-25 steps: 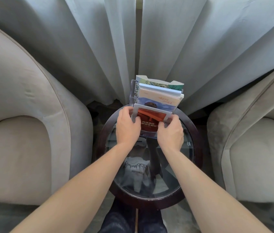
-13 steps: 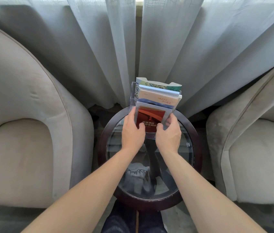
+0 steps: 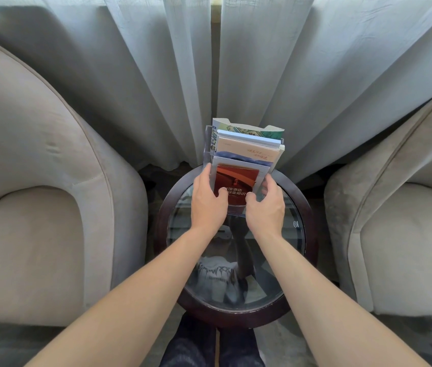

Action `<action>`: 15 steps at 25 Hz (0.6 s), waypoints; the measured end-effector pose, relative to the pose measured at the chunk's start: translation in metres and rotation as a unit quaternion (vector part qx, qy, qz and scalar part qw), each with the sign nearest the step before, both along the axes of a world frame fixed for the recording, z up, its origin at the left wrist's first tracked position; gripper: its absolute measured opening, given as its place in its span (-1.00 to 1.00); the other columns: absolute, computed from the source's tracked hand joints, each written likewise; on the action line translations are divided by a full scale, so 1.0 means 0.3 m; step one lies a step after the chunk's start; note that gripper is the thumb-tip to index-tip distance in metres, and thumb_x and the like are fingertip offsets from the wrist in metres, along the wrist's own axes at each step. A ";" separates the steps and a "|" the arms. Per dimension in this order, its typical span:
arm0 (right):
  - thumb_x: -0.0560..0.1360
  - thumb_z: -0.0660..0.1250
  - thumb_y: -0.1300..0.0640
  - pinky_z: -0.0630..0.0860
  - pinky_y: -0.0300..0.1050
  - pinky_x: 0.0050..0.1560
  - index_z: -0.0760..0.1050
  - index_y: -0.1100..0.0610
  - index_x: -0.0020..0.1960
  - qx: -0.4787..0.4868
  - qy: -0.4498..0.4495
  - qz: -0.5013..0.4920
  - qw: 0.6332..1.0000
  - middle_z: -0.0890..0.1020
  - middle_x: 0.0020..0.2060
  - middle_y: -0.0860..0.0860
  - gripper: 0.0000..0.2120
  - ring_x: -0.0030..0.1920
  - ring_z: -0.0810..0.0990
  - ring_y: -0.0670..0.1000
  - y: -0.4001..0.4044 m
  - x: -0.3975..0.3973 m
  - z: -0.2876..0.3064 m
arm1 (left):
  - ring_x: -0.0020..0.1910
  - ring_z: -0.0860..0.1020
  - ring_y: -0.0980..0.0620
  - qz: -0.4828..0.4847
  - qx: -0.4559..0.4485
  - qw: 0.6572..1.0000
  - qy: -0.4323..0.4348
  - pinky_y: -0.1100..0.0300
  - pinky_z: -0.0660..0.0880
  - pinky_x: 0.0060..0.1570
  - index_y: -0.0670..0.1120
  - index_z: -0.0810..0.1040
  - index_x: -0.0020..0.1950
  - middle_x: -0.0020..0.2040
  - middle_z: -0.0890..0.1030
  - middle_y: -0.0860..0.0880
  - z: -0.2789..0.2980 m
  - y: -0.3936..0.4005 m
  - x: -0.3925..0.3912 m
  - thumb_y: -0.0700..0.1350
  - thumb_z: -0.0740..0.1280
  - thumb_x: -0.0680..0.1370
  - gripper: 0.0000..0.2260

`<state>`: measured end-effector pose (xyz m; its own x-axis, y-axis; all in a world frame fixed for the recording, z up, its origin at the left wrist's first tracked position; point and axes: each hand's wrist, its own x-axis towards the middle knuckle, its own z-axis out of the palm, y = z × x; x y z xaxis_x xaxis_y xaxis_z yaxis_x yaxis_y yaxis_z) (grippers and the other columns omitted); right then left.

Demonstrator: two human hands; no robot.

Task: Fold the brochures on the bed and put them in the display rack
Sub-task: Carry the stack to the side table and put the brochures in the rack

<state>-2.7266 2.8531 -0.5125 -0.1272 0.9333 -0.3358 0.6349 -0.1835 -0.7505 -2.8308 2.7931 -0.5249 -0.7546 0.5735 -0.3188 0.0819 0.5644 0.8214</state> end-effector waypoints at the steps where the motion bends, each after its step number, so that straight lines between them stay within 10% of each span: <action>1: 0.55 0.33 0.07 0.48 0.04 0.28 0.33 -0.10 0.47 -0.001 -0.002 -0.014 1.000 0.50 0.32 -0.11 -0.49 0.30 0.48 -0.07 -0.004 0.001 0.003 | 0.34 0.37 0.15 0.020 0.001 1.000 0.006 0.13 0.43 0.22 0.14 0.25 0.48 0.40 0.37 0.09 0.003 -0.001 0.003 -0.08 0.32 0.58 -0.50; 15: 0.53 0.31 0.15 0.45 0.03 0.35 0.38 -0.07 0.46 -0.028 0.020 0.013 0.999 0.54 0.30 -0.11 -0.49 0.31 0.48 -0.07 -0.036 0.001 0.005 | 0.22 0.42 0.23 -0.043 0.007 0.999 -0.032 0.31 0.38 0.11 0.20 0.30 0.47 0.32 0.46 0.16 -0.012 -0.010 0.054 -0.16 0.31 0.55 -0.47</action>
